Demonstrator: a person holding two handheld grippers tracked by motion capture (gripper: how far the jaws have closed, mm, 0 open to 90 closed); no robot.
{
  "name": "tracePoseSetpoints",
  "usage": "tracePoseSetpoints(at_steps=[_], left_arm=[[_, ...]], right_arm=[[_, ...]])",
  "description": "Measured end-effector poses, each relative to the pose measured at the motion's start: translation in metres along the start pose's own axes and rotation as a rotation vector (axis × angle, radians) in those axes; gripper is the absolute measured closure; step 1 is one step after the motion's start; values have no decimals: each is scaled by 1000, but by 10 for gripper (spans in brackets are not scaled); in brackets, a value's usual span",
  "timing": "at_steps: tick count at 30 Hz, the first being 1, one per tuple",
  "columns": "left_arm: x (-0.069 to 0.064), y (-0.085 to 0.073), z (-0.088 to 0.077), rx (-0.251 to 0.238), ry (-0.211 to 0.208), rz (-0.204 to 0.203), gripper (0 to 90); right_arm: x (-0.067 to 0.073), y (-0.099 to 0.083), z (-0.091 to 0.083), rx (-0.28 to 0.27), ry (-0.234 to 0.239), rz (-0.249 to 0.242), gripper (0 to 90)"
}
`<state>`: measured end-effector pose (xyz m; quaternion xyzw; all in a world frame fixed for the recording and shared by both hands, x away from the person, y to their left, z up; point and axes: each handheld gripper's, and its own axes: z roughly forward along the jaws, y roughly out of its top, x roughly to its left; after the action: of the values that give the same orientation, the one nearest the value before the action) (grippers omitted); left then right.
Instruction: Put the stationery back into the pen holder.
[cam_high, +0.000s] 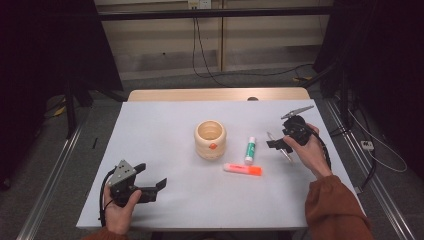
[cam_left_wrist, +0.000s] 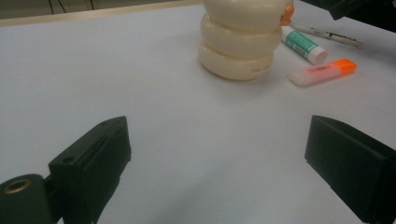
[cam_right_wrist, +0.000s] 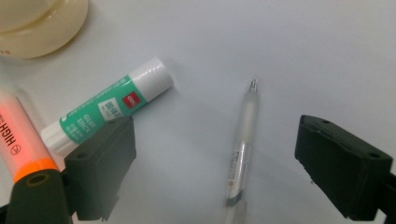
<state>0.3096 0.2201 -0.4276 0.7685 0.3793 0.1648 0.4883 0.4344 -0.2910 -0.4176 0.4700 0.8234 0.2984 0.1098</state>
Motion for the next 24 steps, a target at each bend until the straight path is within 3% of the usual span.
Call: tracePoseSetpoints(at_steps=[4,8,16,20,22,24], left_arm=[[0,0,0,-3,0,-6,67],[0,0,0,2,0,-4,67],[0,0,1,5,-3,-4,67],[1,0,0,-1,-1,-6,67],[1,0,0,-2,0,-8,67],[1,0,0,-2,-1,-5,67]], right_arm=[[-5,9,3,10,-2,3,154],[-11,15,11,57,-12,15,192],[-20,17,29,155,-34,24,436],[-19,23,33,194,-36,19,522],[-18,25,34,211,-37,16,607],[-18,25,36,228,-49,19,625]])
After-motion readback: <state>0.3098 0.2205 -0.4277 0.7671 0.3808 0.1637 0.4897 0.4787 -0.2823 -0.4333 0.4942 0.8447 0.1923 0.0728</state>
